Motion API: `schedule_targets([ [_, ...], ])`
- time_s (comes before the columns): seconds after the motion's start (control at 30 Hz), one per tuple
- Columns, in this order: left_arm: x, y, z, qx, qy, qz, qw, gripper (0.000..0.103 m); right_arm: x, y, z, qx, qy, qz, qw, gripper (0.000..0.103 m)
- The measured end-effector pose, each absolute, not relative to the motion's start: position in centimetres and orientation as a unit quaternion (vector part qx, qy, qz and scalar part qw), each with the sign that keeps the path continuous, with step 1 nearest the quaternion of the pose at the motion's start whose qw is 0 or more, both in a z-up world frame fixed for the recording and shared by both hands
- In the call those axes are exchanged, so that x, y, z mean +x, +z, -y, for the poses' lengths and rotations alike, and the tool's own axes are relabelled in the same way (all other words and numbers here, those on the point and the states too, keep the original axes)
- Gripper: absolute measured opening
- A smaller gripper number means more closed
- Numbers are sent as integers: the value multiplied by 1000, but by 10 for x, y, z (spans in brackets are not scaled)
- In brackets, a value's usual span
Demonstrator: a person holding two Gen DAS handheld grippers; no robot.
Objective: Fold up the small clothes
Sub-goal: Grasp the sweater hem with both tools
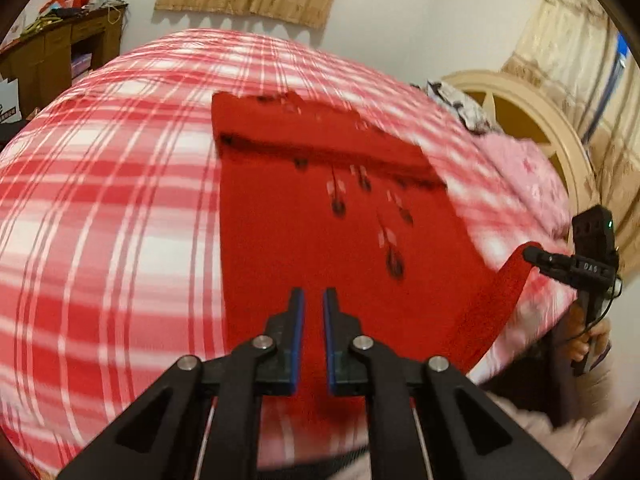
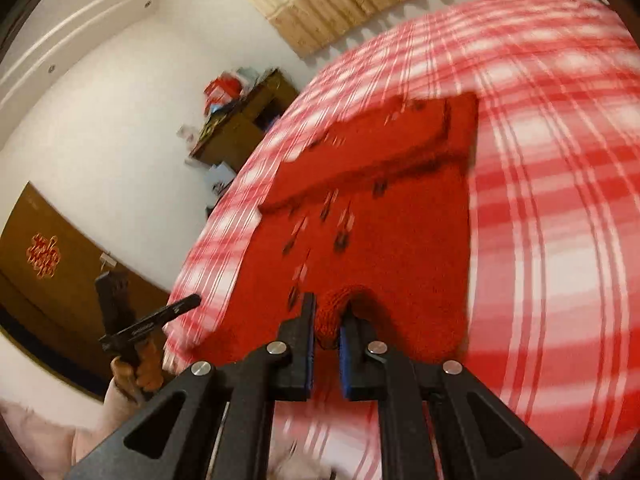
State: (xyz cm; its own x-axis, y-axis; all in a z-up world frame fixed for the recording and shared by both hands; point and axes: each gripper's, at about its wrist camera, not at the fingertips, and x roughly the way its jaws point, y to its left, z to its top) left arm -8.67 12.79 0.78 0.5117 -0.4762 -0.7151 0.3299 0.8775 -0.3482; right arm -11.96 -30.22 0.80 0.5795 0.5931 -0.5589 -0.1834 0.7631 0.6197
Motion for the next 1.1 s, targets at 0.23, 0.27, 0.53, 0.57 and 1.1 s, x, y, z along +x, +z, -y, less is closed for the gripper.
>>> schedule_targets([
  [0.23, -25, 12, -129, -68, -188, -426, 883, 10, -43, -32, 317, 279, 149, -426, 847, 9],
  [0.27, -25, 16, -130, -60, -192, -420, 885, 10, -38, -39, 318, 286, 144, -431, 843, 9],
  [0.53, -81, -3, -151, -52, -243, -467, 849, 40, -25, -55, 314, 273, 139, -449, 839, 9],
  [0.57, -88, -9, -151, -61, -251, -480, 838, 44, -26, -54, 312, 263, 139, -449, 842, 9],
  [1.1, -113, -56, -124, -124, -262, -553, 781, 9, -27, -59, 312, 262, 137, -451, 842, 9],
])
